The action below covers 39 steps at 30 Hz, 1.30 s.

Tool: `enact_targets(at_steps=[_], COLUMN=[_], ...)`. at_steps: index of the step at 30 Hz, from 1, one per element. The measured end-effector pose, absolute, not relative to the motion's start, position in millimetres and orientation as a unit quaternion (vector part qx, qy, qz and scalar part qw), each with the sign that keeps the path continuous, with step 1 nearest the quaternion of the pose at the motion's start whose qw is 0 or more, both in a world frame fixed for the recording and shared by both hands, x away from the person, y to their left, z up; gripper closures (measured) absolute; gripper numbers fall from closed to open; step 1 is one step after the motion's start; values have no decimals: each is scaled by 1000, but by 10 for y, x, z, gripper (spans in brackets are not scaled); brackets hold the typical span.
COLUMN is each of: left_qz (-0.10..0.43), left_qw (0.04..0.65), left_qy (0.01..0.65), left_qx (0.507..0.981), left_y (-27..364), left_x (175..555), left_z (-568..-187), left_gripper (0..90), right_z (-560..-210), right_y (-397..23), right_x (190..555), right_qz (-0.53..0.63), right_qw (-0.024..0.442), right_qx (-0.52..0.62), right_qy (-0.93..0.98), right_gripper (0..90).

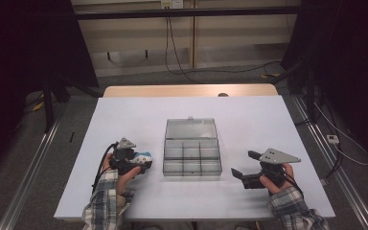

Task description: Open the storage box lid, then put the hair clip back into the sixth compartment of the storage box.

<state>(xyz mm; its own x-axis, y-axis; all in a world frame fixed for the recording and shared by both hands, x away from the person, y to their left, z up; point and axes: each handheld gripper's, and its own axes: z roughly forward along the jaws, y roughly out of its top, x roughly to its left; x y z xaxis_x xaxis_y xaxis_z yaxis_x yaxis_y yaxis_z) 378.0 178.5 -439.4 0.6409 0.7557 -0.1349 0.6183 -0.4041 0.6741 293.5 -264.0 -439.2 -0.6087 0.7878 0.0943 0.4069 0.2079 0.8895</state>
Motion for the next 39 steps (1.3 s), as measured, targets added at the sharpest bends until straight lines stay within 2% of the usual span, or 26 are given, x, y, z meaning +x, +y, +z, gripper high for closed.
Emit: enact_targets(at_steps=[39], left_qz=[98], left_qw=[382], left_qy=[412], left_qx=[822], left_y=[1822], left_x=[3757], left_z=[-4246], left_gripper=[316], right_z=[-4376], right_y=[-2635], right_x=[2960], right_qz=[488], right_qw=[198], right_qx=[393], right_qy=[754], right_gripper=[65])
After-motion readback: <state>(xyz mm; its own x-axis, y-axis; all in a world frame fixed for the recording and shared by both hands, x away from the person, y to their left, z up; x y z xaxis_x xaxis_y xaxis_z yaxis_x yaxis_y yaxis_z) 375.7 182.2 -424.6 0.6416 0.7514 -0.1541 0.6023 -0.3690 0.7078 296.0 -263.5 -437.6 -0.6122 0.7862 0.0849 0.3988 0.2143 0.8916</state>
